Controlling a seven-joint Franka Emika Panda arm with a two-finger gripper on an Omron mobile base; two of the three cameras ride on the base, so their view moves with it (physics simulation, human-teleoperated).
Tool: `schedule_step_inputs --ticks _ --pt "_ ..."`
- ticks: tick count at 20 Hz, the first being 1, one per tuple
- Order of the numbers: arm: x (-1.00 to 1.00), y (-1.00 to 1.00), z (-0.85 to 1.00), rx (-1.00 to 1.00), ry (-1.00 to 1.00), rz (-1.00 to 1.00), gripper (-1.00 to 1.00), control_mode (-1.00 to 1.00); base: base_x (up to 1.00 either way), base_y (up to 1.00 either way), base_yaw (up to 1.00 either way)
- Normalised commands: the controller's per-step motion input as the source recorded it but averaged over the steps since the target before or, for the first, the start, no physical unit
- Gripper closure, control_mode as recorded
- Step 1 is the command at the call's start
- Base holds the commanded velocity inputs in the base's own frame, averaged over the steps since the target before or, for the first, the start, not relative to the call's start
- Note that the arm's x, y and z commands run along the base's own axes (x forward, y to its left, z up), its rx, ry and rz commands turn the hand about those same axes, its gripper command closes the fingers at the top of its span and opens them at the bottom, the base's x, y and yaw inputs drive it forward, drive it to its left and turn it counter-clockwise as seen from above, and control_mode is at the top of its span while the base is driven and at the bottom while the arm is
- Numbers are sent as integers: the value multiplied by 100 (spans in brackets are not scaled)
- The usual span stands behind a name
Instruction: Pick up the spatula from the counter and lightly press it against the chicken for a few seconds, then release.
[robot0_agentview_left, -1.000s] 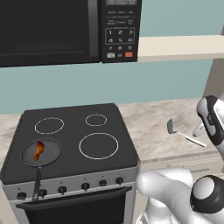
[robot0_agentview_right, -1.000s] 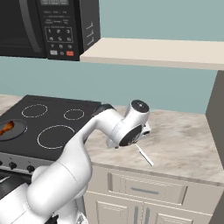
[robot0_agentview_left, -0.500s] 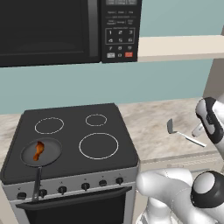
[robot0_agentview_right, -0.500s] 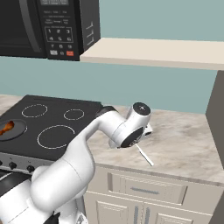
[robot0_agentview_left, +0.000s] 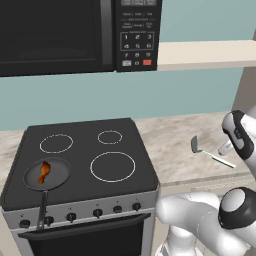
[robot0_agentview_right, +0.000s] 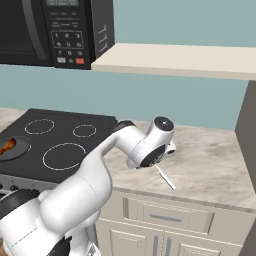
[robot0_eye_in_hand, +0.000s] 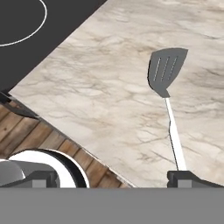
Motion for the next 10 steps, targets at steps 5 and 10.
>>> schedule_step_inputs --ticks 5,10 --pt "5 0 -8 0 0 0 -100 -100 0 0 0" --pt "8 0 -22 0 2 0 -100 -100 0 0 0"
